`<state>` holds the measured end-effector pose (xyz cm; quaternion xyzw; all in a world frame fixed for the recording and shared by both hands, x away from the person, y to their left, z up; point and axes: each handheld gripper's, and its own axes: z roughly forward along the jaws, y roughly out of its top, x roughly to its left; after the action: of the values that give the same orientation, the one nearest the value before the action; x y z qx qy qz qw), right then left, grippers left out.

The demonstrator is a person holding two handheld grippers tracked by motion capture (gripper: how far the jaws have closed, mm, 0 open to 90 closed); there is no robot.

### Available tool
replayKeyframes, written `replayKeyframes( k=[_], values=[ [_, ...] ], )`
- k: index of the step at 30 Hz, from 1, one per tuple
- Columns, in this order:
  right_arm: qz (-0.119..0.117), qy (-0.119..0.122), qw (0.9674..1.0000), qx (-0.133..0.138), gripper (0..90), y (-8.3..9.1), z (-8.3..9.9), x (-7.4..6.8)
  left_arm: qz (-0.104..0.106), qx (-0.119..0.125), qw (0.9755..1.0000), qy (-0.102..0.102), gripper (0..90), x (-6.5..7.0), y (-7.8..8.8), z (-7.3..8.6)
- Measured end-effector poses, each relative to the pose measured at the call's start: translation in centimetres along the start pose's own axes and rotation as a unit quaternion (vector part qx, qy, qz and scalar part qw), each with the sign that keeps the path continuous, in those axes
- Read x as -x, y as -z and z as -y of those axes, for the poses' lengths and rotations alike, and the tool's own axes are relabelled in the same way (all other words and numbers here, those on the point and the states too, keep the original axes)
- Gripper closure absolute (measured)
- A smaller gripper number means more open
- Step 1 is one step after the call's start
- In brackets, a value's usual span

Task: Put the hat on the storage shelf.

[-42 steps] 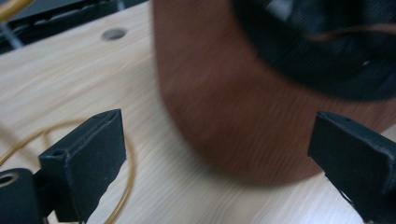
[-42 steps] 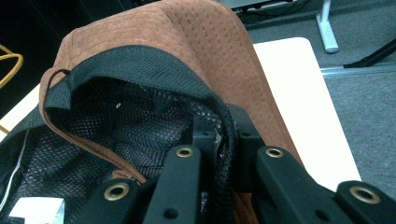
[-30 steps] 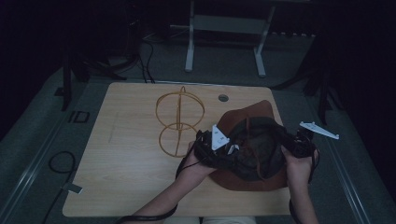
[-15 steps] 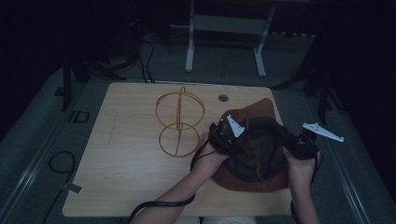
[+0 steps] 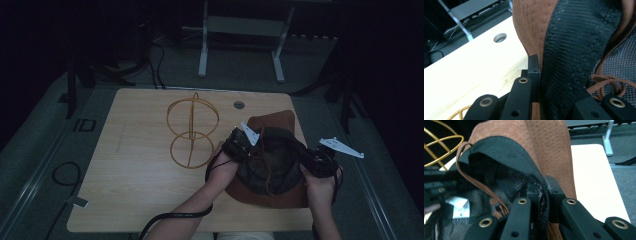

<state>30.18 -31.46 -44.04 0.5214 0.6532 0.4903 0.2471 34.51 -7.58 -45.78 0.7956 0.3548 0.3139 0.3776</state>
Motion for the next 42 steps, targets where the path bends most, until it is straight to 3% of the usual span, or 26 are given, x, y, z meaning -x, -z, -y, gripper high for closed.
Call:
replayKeyframes(
  k=[7,8,10,13,16,20,21,22,23,24,25,26,27,28,29,30,31,32,33,34,37,41,42],
  values=[
    [-0.040,0.004,0.9991,0.010,70.5,1.7,0.6,0.5,0.007,0.023,0.9997,0.004,86.4,-0.4,1.0,-0.5],
    [-0.055,0.019,0.9982,0.012,59.9,2.8,0.8,0.4,0.007,0.030,0.9995,0.005,86.4,-0.5,1.2,-0.7],
    [-0.079,0.021,0.9967,-0.003,54.6,3.3,0.8,0.6,0.006,0.038,0.9993,0.006,86.4,-0.7,1.6,-0.9],
    [-0.090,0.035,0.9951,-0.019,47.6,4.6,1.0,0.9,-0.004,0.046,0.9989,0.000,86.4,-1.0,2.2,-0.9],
    [-0.101,0.036,0.9940,-0.019,47.2,6.3,0.8,1.6,0.010,0.056,0.9984,0.009,86.4,-1.3,2.5,-0.8],
    [-0.056,0.049,0.9971,0.016,46.8,8.0,0.1,3.7,0.034,0.084,0.9959,0.011,86.4,-1.6,3.5,-0.4],
    [-0.047,0.047,0.9976,0.019,46.9,8.2,0.0,4.3,0.044,0.096,0.9944,0.007,86.4,-1.7,3.9,-0.3],
    [-0.039,0.053,0.9975,0.023,46.5,8.3,-0.2,4.8,0.064,0.120,0.9908,-0.001,86.3,-1.9,4.9,-0.2],
    [-0.025,0.060,0.9976,0.027,46.6,8.3,-0.3,5.3,0.064,0.120,0.9908,-0.001,86.3,-1.9,4.9,-0.2],
    [-0.025,0.060,0.9976,0.027,46.6,8.3,-0.3,5.3,0.084,0.141,0.9864,-0.009,86.3,-2.0,5.5,0.0],
    [-0.023,0.070,0.9970,0.025,47.0,8.0,-0.5,6.3,0.108,0.173,0.9786,-0.031,86.2,-2.3,6.7,0.2],
    [-0.027,0.071,0.9968,0.025,47.1,7.8,-0.6,6.4,0.108,0.173,0.9786,-0.031,86.3,-2.3,6.7,0.2],
    [-0.031,0.075,0.9965,0.020,47.1,7.5,-0.7,6.5,0.130,0.194,0.9716,-0.037,86.2,-2.6,7.3,0.3],
    [-0.041,0.085,0.9954,0.017,47.1,7.2,-0.8,6.3,0.135,0.205,0.9686,-0.043,86.2,-2.8,7.9,0.4],
    [-0.056,0.093,0.9940,0.016,47.1,6.8,-0.8,6.0,0.152,0.220,0.9623,-0.048,86.2,-3.1,8.4,0.5],
    [-0.056,0.093,0.9940,0.016,47.1,6.8,-0.8,6.0,0.173,0.239,0.9541,-0.050,86.2,-3.5,8.9,0.6],
    [-0.074,0.101,0.9920,0.016,47.0,6.5,-0.8,5.5,0.180,0.251,0.9494,-0.058,86.2,-3.7,9.3,0.7],
    [-0.099,0.106,0.9893,0.016,46.9,6.2,-0.9,5.0,0.190,0.256,0.9459,-0.060,86.2,-4.0,9.6,0.8],
    [-0.122,0.109,0.9864,0.018,46.9,5.8,-0.9,4.4,0.203,0.265,0.9409,-0.057,86.2,-4.3,9.9,0.9],
    [-0.135,0.116,0.9839,0.018,46.5,5.4,-1.0,3.7,0.220,0.275,0.9343,-0.054,86.1,-4.6,10.2,1.0],
    [-0.182,0.144,0.9726,0.001,43.5,3.9,-1.0,1.2,0.255,0.290,0.9204,-0.060,86.1,-5.0,10.8,1.4],
    [-0.251,0.153,0.9558,-0.001,44.5,2.6,-0.8,-1.8,0.276,0.303,0.9095,-0.073,86.0,-4.7,11.1,1.9],
    [-0.263,0.157,0.9518,0.001,44.5,2.4,-0.8,-2.5,0.278,0.305,0.9078,-0.076,85.9,-4.6,11.0,2.0]
  ],
)
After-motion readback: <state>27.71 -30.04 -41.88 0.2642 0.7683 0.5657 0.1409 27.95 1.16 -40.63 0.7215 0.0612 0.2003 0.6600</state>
